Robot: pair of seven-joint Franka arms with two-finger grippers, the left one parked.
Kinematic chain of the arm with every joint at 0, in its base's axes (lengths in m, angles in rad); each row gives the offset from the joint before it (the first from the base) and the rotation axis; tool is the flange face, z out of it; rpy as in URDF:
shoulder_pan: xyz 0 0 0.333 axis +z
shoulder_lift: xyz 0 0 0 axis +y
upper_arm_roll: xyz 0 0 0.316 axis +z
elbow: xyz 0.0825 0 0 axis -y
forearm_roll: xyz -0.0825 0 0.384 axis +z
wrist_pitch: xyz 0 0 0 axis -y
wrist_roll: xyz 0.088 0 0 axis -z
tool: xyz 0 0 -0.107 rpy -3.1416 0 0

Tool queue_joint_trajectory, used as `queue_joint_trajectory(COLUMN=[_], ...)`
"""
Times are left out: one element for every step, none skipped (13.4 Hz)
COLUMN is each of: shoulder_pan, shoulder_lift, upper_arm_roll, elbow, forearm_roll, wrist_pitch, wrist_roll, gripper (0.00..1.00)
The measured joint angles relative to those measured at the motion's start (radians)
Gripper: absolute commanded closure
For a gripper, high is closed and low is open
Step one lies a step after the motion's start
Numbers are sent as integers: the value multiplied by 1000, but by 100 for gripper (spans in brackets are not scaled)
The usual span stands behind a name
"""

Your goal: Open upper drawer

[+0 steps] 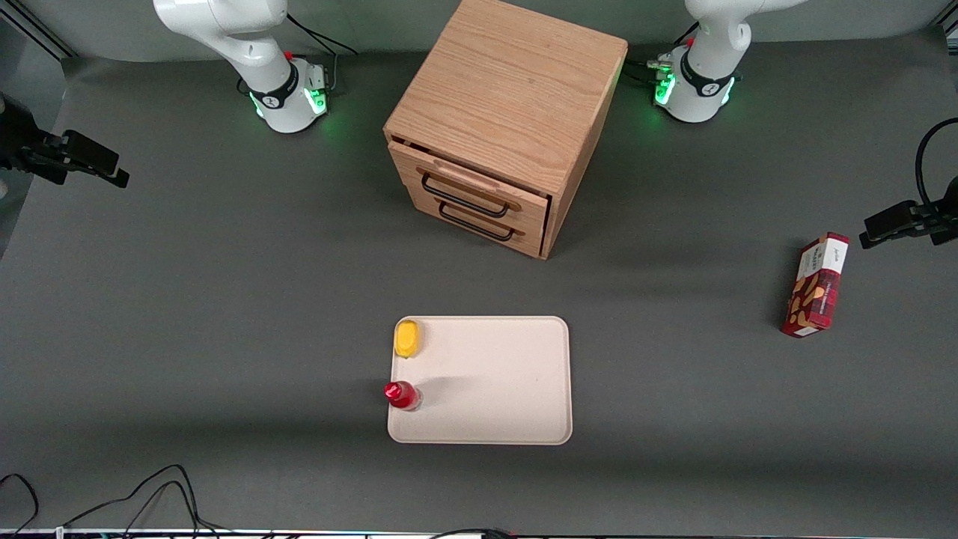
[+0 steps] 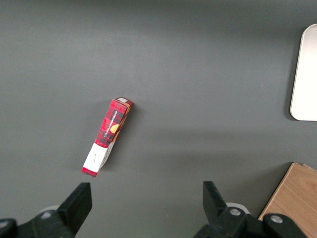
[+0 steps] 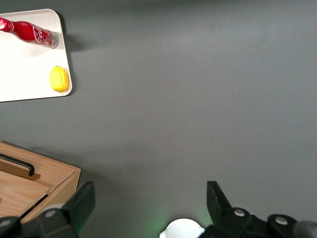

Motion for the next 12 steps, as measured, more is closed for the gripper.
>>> queue_joint_trajectory(shoulder_pan=[0, 0, 0, 0, 0, 0, 0, 1, 3, 5, 6, 7], shoulder_lift=[0, 1, 2, 4, 6, 8, 9, 9, 9, 9, 10, 12], upper_arm_roll=[0, 0, 0, -1, -1, -1, 0, 2, 5, 8, 13, 21], elbow=[1, 2, 2, 2, 3, 6, 9, 14, 21, 26, 28, 30], forearm_roll=[0, 0, 0, 0, 0, 0, 1, 6, 16, 25, 37, 57], wrist_pitch=[0, 0, 0, 0, 0, 0, 0, 0, -2, -2, -2, -2], wrist_roll=[0, 0, 1, 1, 1, 1, -3, -18, -55, -106, -166, -232], gripper=[0, 0, 0, 0, 0, 0, 0, 0, 0, 0, 0, 0])
